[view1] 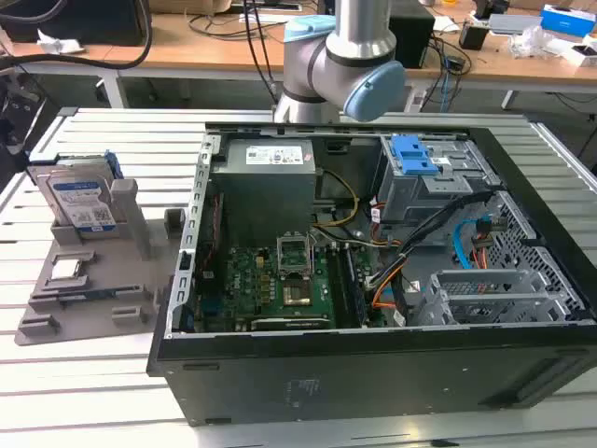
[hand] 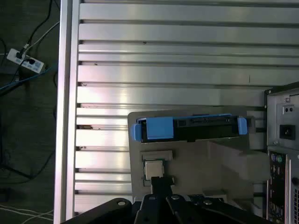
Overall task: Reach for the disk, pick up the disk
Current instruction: 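Pick up the disk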
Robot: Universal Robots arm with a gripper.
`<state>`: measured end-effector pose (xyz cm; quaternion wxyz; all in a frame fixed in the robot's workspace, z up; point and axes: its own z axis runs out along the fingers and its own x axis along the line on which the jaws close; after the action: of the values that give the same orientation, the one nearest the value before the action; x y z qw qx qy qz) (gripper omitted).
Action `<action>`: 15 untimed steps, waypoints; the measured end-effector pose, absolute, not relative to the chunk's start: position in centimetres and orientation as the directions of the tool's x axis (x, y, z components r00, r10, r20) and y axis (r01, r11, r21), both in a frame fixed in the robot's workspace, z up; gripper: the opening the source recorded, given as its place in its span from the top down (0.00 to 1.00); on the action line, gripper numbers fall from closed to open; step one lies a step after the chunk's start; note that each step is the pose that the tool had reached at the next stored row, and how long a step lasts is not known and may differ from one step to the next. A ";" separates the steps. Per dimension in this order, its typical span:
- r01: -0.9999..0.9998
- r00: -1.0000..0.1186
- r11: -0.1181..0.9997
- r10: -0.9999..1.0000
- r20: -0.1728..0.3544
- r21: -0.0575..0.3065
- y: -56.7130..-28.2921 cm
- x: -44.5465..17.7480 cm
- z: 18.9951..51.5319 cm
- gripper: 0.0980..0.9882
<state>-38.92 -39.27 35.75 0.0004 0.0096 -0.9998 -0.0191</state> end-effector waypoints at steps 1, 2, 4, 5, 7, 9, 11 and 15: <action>-0.019 -1.000 0.999 -0.019 0.000 0.038 -39.3 -38.9 35.8 0.99; -0.019 -1.000 0.999 -0.019 0.001 0.038 -39.3 -38.9 35.8 0.99; -0.019 -1.000 0.999 -0.019 0.000 0.038 -39.3 -38.9 35.8 0.99; -0.019 -1.000 0.999 -0.019 0.000 0.038 -39.3 -38.9 35.8 0.99; -0.019 -1.000 0.999 -0.019 0.000 0.038 -39.3 -38.9 35.8 0.99; -0.023 -1.000 0.999 -0.023 0.000 0.038 -39.3 -38.9 35.8 0.99; -0.032 -0.999 0.999 -0.032 0.000 0.038 -39.3 -38.9 35.8 0.99; -0.069 -0.998 0.997 -0.069 0.001 0.038 -39.3 -38.9 35.8 0.99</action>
<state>-38.92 -39.27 35.75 0.0009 0.0347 -0.9992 -0.0191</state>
